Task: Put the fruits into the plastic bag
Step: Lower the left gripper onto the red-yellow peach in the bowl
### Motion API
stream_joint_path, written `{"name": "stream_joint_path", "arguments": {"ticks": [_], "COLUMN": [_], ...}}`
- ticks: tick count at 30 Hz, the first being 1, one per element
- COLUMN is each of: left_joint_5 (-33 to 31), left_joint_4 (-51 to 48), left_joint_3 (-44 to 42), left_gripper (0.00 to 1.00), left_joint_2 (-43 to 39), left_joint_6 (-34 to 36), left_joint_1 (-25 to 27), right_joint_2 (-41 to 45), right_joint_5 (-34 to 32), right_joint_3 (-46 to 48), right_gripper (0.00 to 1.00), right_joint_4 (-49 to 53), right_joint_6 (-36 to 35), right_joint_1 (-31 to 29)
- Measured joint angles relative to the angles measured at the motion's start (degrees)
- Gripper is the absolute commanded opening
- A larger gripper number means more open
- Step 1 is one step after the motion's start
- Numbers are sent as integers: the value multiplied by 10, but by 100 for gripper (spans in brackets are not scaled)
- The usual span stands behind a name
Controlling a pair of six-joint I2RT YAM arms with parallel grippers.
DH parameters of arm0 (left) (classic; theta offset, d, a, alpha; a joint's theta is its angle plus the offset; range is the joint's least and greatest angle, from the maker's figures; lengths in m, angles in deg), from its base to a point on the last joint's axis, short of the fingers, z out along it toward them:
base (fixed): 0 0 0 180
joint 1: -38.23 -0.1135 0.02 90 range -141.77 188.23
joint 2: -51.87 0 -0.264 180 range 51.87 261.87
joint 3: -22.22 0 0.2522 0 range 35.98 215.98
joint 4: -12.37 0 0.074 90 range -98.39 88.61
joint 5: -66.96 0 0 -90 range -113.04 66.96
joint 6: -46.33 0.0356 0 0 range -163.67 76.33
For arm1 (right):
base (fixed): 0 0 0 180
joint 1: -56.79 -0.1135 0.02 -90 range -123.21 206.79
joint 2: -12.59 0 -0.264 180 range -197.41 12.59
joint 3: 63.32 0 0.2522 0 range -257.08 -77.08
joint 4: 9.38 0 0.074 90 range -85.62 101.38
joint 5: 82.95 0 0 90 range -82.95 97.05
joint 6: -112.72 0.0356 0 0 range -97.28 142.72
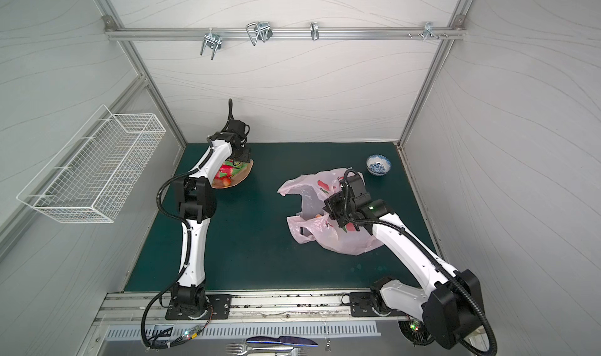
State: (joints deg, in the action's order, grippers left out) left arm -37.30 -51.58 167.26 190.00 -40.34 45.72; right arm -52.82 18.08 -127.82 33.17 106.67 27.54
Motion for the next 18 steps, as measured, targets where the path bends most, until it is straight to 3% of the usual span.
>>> {"name": "stream_joint_path", "arguments": {"ticks": [18], "left_joint_5": [-3], "left_joint_4": [21], "left_joint_3": [30], "left_gripper": [74], "left_joint_2": [30], "left_joint_6": [23], "left_joint_1": [-18], "right_joint_2": [-30], "right_joint_5": [11], "right_joint_3": [-7], "right_gripper": [0], "right_joint_4": [0], "right_joint_6": [-12], "right_joint_1": [0]}}
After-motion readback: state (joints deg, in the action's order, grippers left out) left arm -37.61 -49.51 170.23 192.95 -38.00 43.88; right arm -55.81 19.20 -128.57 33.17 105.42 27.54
